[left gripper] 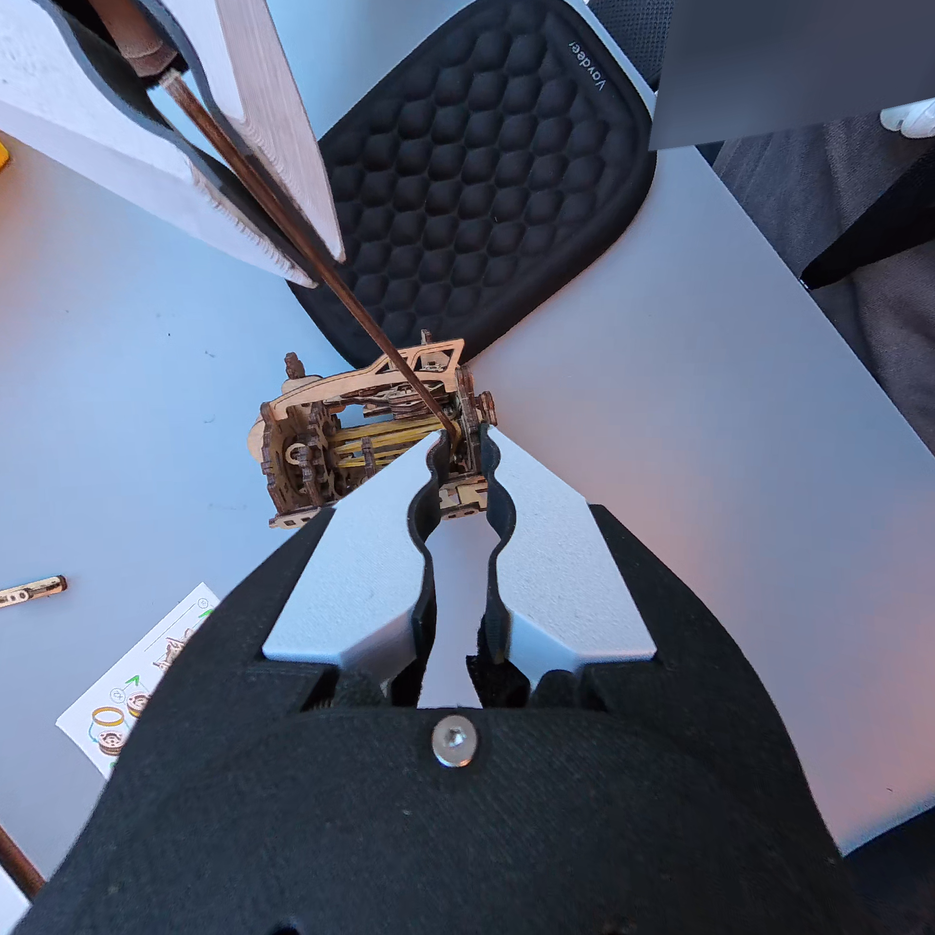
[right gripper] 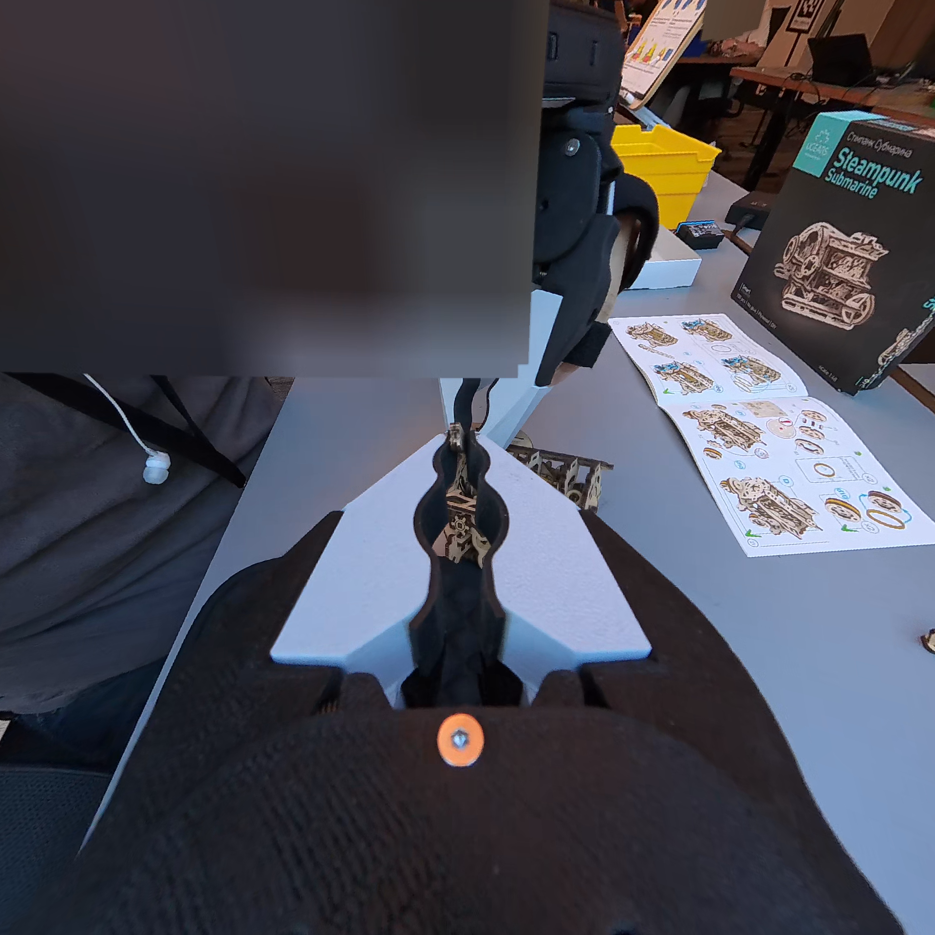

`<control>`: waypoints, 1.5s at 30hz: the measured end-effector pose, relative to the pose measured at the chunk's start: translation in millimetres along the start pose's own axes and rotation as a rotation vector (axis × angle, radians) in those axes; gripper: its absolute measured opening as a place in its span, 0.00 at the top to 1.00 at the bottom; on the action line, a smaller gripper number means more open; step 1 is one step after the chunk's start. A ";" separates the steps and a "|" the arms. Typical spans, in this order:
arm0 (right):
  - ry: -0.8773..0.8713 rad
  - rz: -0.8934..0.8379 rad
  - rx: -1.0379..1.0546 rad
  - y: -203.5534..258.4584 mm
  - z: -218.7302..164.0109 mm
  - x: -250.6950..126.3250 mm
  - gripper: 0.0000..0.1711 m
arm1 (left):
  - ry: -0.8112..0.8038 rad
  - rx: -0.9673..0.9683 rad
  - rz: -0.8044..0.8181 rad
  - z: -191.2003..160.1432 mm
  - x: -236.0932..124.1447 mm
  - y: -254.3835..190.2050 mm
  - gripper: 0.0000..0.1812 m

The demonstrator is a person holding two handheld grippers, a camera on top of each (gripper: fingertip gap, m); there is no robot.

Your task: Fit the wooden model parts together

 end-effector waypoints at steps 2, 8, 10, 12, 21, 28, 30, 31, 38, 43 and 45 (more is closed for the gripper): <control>0.006 -0.007 -0.035 1.2 -0.3 0.0 0.99 | 0.003 -0.001 0.001 -0.4 -0.2 0.4 0.95; 0.006 -0.064 -0.107 -5.4 3.7 -9.2 0.99 | 0.011 0.016 0.011 -1.2 -1.0 1.4 0.96; 0.017 -0.066 -0.102 -8.2 -0.9 -8.4 0.99 | 0.010 0.016 0.013 -0.9 -0.9 1.2 0.96; -0.002 -0.059 -0.090 -8.8 -1.3 -8.4 1.00 | 0.011 0.019 0.015 -1.0 -0.9 1.1 0.96; 0.224 0.033 -0.040 -15.2 -9.6 3.8 0.99 | 0.018 0.023 0.016 -1.1 -1.0 1.2 0.96; 0.335 0.118 0.012 -12.7 -6.4 12.2 0.99 | 0.013 0.013 0.031 -1.0 -1.1 0.9 0.96; 0.331 0.092 0.007 -10.7 -6.2 13.2 0.99 | 0.008 0.012 0.035 -1.2 -1.2 0.8 0.96; 0.327 0.078 0.004 -10.0 -5.6 12.8 0.99 | 0.006 0.011 0.035 -1.1 -1.2 0.8 0.96; 0.328 0.017 0.007 -5.5 -3.9 11.7 0.99 | 0.003 0.004 0.039 -1.1 -1.5 0.9 0.96; 0.336 -0.004 -0.017 -4.4 -3.2 11.8 1.00 | 0.003 0.005 0.045 -1.3 -1.7 0.6 0.96; 0.335 -0.019 -0.034 -4.0 -3.1 12.3 0.99 | 0.004 0.010 0.046 -1.4 -1.7 0.4 0.96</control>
Point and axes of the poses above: each gripper's, where its closed fingertips meet, x out along the fingers, z out of its top, y = z × x across the jaws, the point moved 1 cm from there along -x, back along the fingers, and after that the axes turned 6 degrees about -x, right-handed, at the moved point
